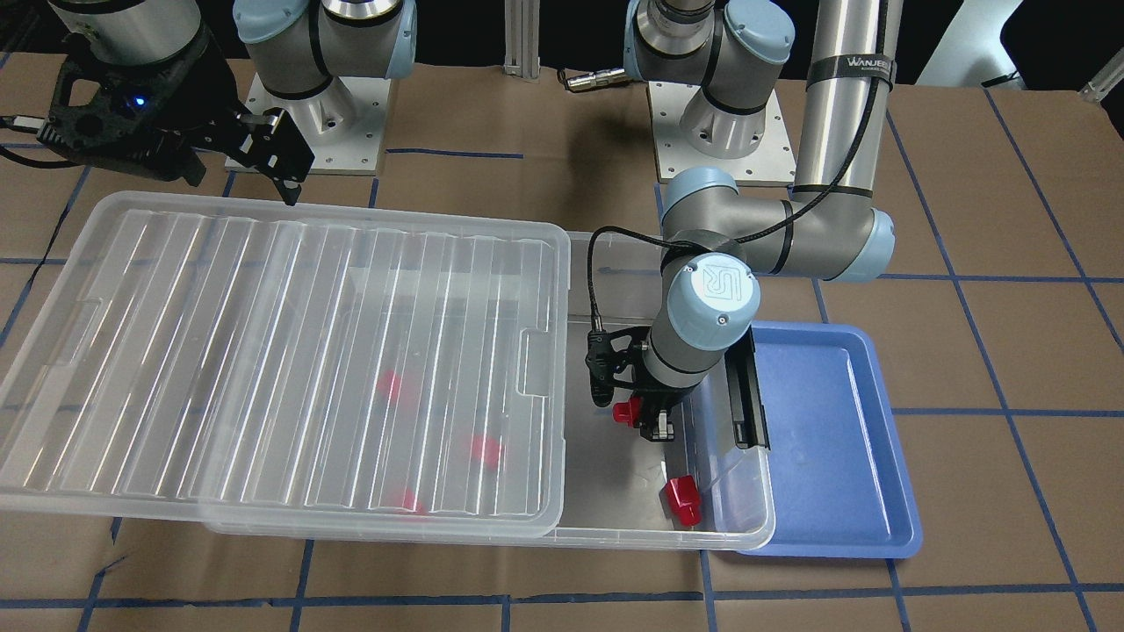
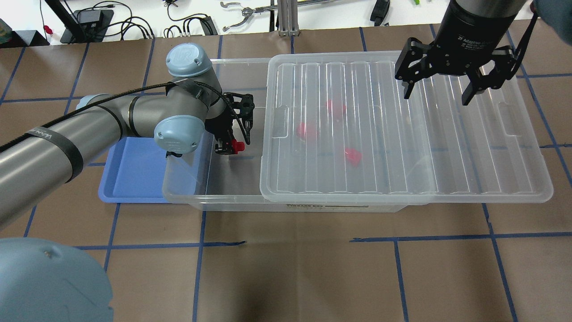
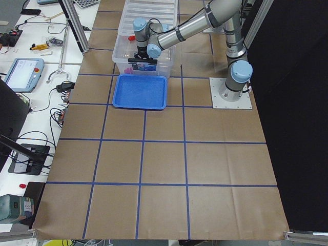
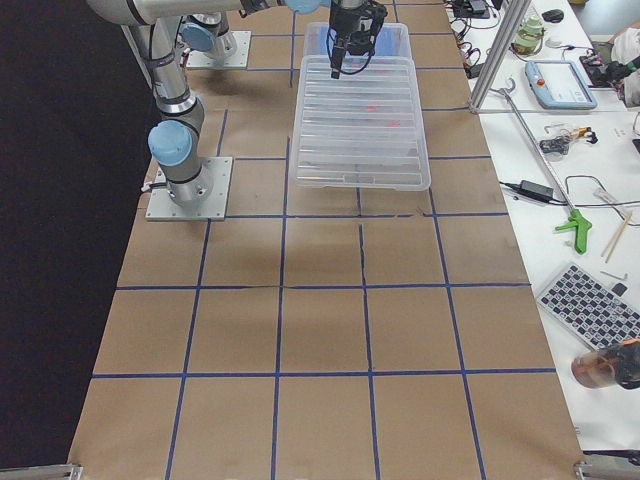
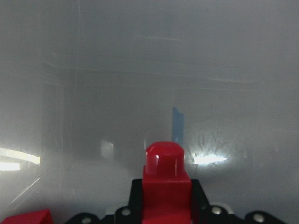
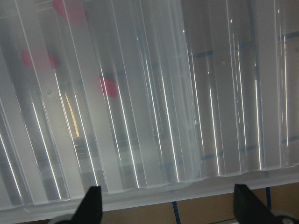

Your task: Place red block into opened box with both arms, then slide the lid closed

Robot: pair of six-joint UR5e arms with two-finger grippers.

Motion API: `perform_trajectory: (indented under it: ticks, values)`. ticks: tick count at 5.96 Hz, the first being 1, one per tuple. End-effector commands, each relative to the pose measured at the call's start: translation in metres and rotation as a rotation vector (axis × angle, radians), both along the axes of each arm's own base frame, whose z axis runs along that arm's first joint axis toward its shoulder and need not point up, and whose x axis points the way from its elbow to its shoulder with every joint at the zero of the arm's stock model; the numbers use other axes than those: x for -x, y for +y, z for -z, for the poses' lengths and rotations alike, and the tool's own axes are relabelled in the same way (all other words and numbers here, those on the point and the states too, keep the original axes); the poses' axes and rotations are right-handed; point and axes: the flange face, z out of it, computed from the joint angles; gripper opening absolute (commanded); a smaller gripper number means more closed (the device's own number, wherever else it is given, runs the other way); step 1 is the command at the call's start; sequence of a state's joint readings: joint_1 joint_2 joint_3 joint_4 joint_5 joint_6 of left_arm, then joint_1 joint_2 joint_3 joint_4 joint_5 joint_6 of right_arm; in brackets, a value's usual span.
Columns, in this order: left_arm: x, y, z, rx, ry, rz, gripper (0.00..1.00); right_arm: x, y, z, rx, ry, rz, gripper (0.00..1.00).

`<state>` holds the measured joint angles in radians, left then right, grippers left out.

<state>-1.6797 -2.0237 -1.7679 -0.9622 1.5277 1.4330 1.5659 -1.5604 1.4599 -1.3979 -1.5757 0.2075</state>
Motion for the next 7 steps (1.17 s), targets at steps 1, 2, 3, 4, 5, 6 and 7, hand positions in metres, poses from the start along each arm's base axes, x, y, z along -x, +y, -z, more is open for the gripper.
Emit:
perform_trajectory:
  ticks: [1,2,3,4,5,6,7]
  values:
    - [0.000,-0.002,0.003,0.003,0.000,-0.003,0.98,0.000,-0.001,0.001,0.000,0.000,0.007,1.00]
    - [0.000,-0.007,-0.010,0.016,-0.003,-0.002,0.98,-0.001,-0.001,0.001,0.002,0.000,0.007,1.00]
    - [0.001,-0.003,-0.029,0.028,0.000,0.000,0.99,-0.001,-0.001,0.001,0.003,0.000,0.008,1.00]
    - [0.000,0.004,-0.058,0.046,0.003,-0.003,0.98,0.000,-0.002,0.002,0.003,0.004,0.011,1.00]
    - [-0.001,0.006,-0.095,0.025,-0.001,-0.006,0.98,0.007,-0.007,0.006,-0.006,0.011,0.006,1.00]
    - [-0.001,0.003,-0.141,0.007,-0.001,-0.015,0.98,0.033,-0.013,0.007,-0.008,0.008,0.049,1.00]
    - [-0.001,0.009,-0.190,-0.041,-0.004,-0.035,0.98,0.058,-0.017,0.006,-0.007,0.004,0.016,1.00]
